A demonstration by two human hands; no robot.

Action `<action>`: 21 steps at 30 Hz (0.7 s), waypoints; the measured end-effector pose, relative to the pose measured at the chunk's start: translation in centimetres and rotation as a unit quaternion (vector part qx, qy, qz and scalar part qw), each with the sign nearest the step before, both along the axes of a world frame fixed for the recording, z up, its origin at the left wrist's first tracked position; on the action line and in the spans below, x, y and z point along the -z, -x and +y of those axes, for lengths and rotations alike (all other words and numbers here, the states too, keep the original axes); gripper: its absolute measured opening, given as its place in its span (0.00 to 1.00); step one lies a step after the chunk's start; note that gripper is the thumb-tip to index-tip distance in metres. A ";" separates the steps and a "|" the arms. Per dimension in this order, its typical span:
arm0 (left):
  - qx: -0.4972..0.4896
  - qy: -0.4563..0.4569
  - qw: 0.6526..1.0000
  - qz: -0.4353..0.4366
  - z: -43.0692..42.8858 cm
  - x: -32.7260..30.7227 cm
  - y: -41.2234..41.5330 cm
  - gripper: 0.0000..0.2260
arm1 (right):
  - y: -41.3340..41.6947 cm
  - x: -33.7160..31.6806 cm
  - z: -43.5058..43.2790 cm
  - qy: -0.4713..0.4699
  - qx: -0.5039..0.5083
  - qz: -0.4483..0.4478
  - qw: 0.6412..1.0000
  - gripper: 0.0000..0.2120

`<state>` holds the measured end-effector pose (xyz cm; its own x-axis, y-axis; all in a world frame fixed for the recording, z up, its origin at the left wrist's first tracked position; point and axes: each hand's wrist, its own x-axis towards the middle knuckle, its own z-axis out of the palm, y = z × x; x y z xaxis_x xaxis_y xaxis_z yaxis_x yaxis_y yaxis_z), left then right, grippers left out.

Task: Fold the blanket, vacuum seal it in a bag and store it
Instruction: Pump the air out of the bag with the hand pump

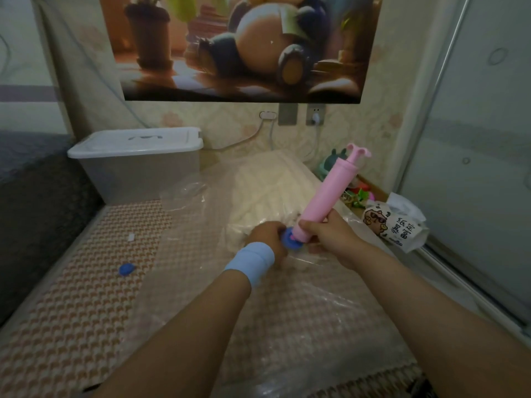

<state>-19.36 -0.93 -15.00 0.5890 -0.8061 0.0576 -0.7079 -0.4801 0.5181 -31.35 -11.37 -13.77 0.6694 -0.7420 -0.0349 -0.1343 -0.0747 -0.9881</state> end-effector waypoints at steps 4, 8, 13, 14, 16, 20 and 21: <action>-0.029 0.105 0.978 0.178 0.2 -0.7 -0.6 0.20 | -0.2 -0.1 0.1 -0.053 0.001 -0.037 0.998 0.23; -0.027 0.156 0.947 0.281 0.3 -1.8 -0.5 0.21 | 0.0 -0.6 0.3 -0.099 -0.004 -0.084 0.992 0.24; -0.057 0.136 0.957 0.249 0.0 -2.2 -0.2 0.23 | 0.2 -0.7 0.8 -0.122 -0.012 -0.081 0.989 0.22; -0.074 0.120 0.966 0.216 -0.1 -2.1 -0.2 0.22 | 0.2 -0.6 0.8 -0.127 -0.015 -0.077 0.989 0.22; -0.094 0.117 0.971 0.184 -0.2 -2.0 -0.2 0.16 | 0.4 -0.5 0.8 -0.131 -0.018 -0.076 0.988 0.21; -0.114 0.158 0.939 0.284 0.0 -2.2 -0.9 0.12 | 1.0 -1.0 0.5 -0.133 -0.026 -0.100 0.986 0.19; -0.120 0.171 0.924 0.321 0.1 -2.5 -1.0 0.11 | 1.2 -1.0 0.4 -0.128 -0.026 -0.108 0.985 0.18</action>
